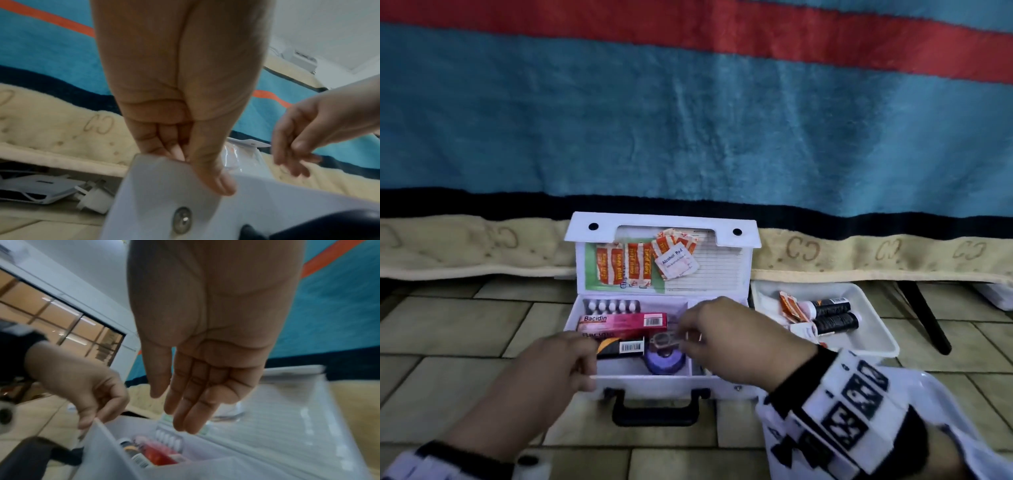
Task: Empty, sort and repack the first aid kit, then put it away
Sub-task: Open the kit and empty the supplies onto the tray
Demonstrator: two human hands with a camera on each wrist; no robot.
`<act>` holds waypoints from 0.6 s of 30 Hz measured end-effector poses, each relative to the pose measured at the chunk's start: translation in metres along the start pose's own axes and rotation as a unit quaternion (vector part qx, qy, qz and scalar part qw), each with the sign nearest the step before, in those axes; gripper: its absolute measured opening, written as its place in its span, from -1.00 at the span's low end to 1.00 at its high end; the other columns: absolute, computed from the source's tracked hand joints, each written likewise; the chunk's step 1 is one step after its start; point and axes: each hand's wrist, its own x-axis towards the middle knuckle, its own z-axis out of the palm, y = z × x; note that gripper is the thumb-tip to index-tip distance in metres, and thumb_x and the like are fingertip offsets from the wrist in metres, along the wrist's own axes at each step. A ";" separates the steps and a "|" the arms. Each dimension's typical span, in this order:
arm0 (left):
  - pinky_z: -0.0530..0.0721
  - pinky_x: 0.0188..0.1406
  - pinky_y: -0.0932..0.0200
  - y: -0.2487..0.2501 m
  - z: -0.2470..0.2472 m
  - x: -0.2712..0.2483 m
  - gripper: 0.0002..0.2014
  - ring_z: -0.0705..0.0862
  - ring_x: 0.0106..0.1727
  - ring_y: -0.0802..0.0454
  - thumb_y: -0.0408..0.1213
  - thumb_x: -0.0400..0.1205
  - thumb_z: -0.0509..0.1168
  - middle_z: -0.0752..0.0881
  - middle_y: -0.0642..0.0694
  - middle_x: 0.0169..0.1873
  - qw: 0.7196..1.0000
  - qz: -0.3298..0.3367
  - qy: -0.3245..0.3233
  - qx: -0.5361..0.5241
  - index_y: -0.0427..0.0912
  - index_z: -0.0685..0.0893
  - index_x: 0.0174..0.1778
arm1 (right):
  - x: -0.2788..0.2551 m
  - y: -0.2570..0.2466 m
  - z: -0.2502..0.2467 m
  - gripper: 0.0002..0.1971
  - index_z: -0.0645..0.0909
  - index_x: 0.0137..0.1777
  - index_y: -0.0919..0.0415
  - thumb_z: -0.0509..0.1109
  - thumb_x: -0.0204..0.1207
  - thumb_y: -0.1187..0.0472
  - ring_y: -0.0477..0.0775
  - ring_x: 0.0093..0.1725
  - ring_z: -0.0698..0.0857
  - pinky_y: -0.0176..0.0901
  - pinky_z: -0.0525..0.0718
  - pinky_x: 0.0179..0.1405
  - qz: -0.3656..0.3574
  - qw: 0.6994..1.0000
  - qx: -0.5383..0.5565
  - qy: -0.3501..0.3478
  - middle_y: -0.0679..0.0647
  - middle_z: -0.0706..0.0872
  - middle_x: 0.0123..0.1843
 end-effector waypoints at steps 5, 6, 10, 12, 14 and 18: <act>0.48 -0.36 0.25 0.000 0.000 0.001 -0.70 0.57 -0.36 0.23 -0.31 0.33 0.50 0.62 0.04 -0.48 0.999 -0.033 0.009 -0.025 0.03 0.50 -0.55 | 0.037 -0.025 0.031 -0.69 0.65 0.17 0.25 0.15 0.66 0.11 0.28 0.09 0.57 -0.01 0.44 -0.02 -0.035 0.979 -0.155 -0.125 0.28 0.63 0.16; 0.44 -0.42 0.27 0.001 0.000 0.000 -0.72 0.57 -0.39 0.22 -0.32 0.35 0.48 0.62 0.02 -0.50 0.999 -0.041 0.013 -0.031 0.01 0.51 -0.53 | 0.040 -0.026 0.035 -0.67 0.61 0.23 0.21 0.12 0.68 0.08 0.31 0.17 0.53 0.05 0.45 0.05 -0.038 0.974 -0.168 -0.145 0.29 0.60 0.20; 0.36 -0.46 0.26 0.002 0.000 -0.003 -0.71 0.54 -0.39 0.22 -0.28 0.39 0.48 0.58 0.03 -0.51 0.997 -0.056 0.017 -0.043 0.01 0.49 -0.50 | 0.044 -0.023 0.044 -0.66 0.51 0.38 0.01 0.04 0.71 0.16 0.35 0.25 0.49 0.04 0.48 -0.01 -0.068 0.964 -0.189 -0.176 0.26 0.60 0.22; 0.38 -0.44 0.24 0.003 -0.001 -0.003 -0.72 0.55 -0.37 0.20 -0.27 0.39 0.49 0.58 0.04 -0.50 0.997 -0.063 0.016 -0.046 0.00 0.49 -0.49 | 0.042 -0.022 0.045 -0.66 0.51 0.36 0.02 0.00 0.72 0.11 0.36 0.30 0.44 0.06 0.42 0.02 -0.058 0.965 -0.194 -0.164 0.27 0.55 0.25; 0.38 -0.44 0.23 0.005 -0.002 -0.004 -0.72 0.55 -0.37 0.18 -0.27 0.39 0.49 0.58 0.03 -0.50 0.997 -0.066 0.015 -0.048 -0.02 0.50 -0.48 | 0.039 -0.023 0.045 -0.68 0.54 0.33 -0.02 0.03 0.72 0.09 0.35 0.34 0.37 0.15 0.41 0.15 -0.047 0.966 -0.205 -0.149 0.26 0.47 0.29; 0.36 -0.47 0.25 0.007 -0.002 -0.006 -0.73 0.52 -0.41 0.21 -0.29 0.40 0.49 0.56 0.03 -0.53 0.996 -0.066 0.022 -0.052 -0.02 0.51 -0.48 | 0.036 -0.027 0.048 -0.68 0.54 0.31 0.02 0.01 0.72 0.08 0.34 0.39 0.35 0.19 0.38 0.23 -0.023 0.969 -0.199 -0.148 0.26 0.47 0.32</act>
